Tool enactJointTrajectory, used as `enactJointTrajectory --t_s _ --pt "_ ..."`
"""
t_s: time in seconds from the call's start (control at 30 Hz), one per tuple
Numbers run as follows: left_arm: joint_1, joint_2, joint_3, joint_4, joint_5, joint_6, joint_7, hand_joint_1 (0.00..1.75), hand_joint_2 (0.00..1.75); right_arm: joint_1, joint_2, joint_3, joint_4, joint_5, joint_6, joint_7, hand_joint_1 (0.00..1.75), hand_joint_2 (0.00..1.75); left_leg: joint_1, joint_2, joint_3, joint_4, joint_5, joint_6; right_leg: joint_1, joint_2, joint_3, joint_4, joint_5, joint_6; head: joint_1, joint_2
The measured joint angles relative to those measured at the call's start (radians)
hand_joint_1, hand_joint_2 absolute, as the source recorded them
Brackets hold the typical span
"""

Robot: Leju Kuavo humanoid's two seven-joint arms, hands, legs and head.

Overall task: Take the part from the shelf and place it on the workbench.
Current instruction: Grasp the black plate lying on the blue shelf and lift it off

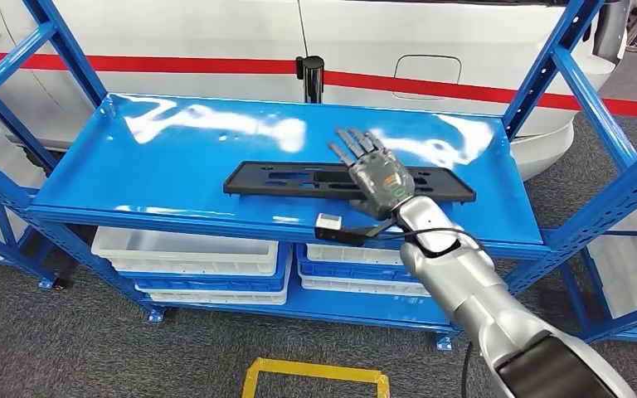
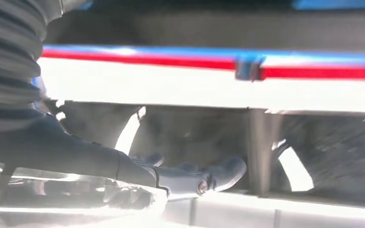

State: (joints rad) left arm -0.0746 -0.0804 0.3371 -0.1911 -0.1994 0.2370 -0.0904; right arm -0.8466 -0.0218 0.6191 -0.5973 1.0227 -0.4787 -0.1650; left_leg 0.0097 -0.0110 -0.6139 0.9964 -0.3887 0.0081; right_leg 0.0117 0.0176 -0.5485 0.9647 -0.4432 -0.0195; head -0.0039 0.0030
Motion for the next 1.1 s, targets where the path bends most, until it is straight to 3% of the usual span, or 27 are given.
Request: enactJointTrajectory --t_s 0.1,0.17,0.57,0.87,0.97,1.1 --pt "0.002 -0.004 0.004 0.000 0.001 0.001 -0.002 0.00 0.00 -0.030 -0.006 -0.004 0.005 0.010 0.012 -0.001 1.68 1.75 0.000 0.000 0.000 0.000 0.001 0.001 0.000 0.000 0.000 0.000 0.001 0.001 0.000 0.000" --pt "0.002 -0.006 0.007 0.000 0.001 0.001 -0.007 0.00 0.00 -0.038 -0.006 -0.004 0.009 0.020 0.020 -0.002 1.75 1.75 0.000 0.000 -0.001 0.000 0.001 0.001 0.000 0.000 0.000 0.000 0.001 0.002 0.000 0.000" --pt "0.002 -0.018 0.032 0.000 0.023 -0.009 -0.084 0.00 0.00 -0.035 -0.009 -0.003 0.038 0.019 0.017 -0.020 1.67 1.75 0.000 0.000 -0.005 -0.010 0.001 0.001 -0.001 0.000 -0.006 -0.009 0.000 0.002 0.000 0.000" --pt "0.002 -0.021 0.041 0.000 0.023 -0.006 -0.095 0.00 0.00 -0.018 -0.020 0.000 0.041 0.000 0.032 -0.049 1.75 1.75 0.001 0.000 -0.006 -0.013 0.000 0.002 0.001 0.000 -0.009 -0.009 -0.001 0.002 0.000 0.000" --pt "0.002 -0.022 0.047 0.000 0.027 -0.006 -0.132 0.00 0.00 -0.018 -0.022 0.001 0.034 -0.007 0.021 -0.058 1.75 1.75 0.002 0.000 -0.005 -0.014 0.000 0.002 0.002 0.000 -0.008 -0.009 -0.001 0.002 0.000 0.000" --pt "0.002 -0.024 0.058 0.000 0.035 0.002 -0.208 0.00 1.75 -0.017 -0.033 0.004 0.010 -0.019 -0.005 -0.068 1.75 1.75 0.002 0.001 -0.003 -0.014 0.001 0.001 0.002 0.000 -0.006 -0.009 -0.001 0.001 0.000 0.000"
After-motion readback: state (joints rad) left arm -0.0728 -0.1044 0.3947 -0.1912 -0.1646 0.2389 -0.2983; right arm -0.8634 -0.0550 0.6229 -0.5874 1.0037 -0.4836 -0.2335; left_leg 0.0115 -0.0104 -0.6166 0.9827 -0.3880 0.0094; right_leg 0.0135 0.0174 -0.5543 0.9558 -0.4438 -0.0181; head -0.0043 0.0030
